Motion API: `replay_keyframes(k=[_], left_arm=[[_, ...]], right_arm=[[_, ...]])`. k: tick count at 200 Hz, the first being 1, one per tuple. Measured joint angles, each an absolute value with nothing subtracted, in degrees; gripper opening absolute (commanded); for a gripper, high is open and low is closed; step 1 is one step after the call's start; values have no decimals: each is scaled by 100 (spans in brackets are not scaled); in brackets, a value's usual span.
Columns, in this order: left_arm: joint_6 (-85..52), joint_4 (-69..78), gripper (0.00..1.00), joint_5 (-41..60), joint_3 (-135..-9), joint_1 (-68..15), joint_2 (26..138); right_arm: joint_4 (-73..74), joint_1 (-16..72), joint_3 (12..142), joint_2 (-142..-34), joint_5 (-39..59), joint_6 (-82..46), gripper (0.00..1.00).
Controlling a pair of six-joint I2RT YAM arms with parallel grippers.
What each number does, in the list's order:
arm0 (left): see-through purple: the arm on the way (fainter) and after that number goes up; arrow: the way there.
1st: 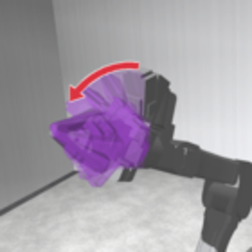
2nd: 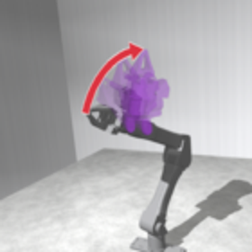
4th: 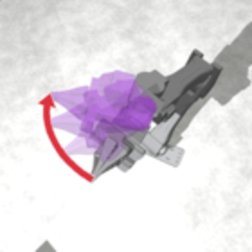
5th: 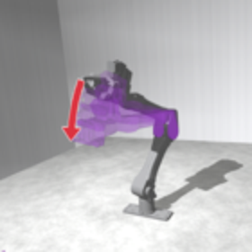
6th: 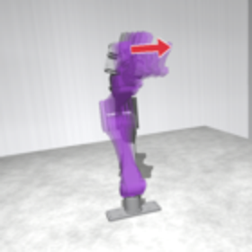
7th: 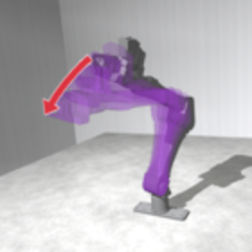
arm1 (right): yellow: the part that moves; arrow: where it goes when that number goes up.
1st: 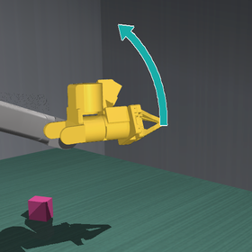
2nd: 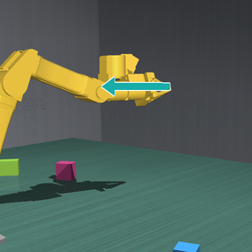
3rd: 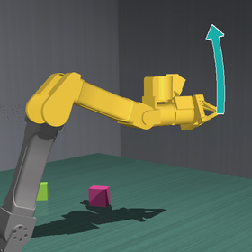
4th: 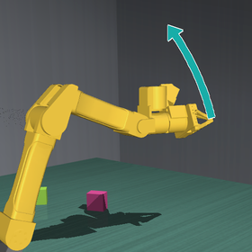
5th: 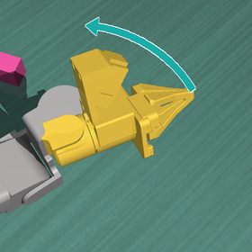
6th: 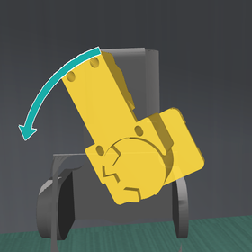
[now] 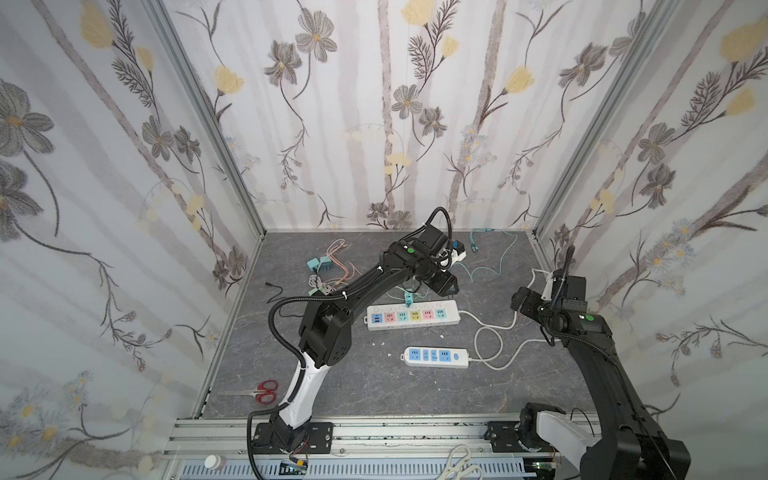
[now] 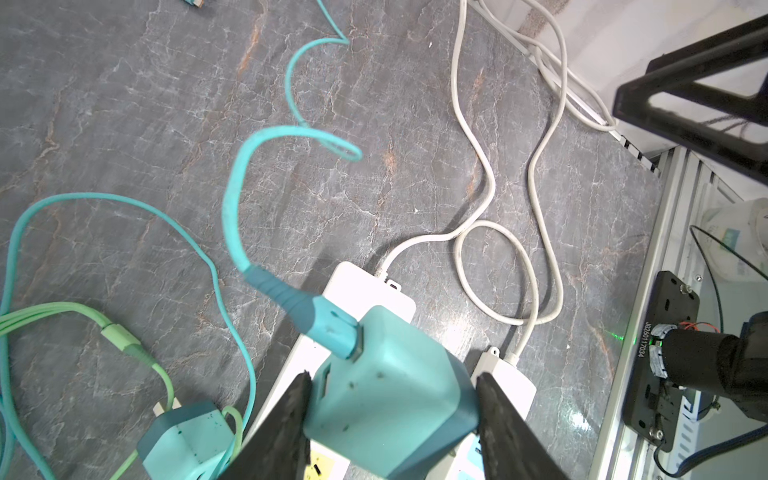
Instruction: Insert the plug
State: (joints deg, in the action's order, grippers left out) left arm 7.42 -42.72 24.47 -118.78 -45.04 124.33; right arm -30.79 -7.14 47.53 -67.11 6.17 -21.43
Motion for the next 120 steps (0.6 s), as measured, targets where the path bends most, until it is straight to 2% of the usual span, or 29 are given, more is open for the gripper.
replay_keyframes(k=[39, 64, 120], left_arm=[[1085, -4150, 10, 2635, -11655, -4515, 12414], [1459, -3861, 9, 2858, -11295, -4519, 12263], [2453, -3214, 7, 2936, -10772, -4521, 12103]], right_arm=[[-3420, -709, 4711, -6464, 2222, -2163, 100], [-3680, -707, 4713, -6392, 3081, -2206, 99], [-3896, -504, 4711, -6414, 4226, -2228, 97]])
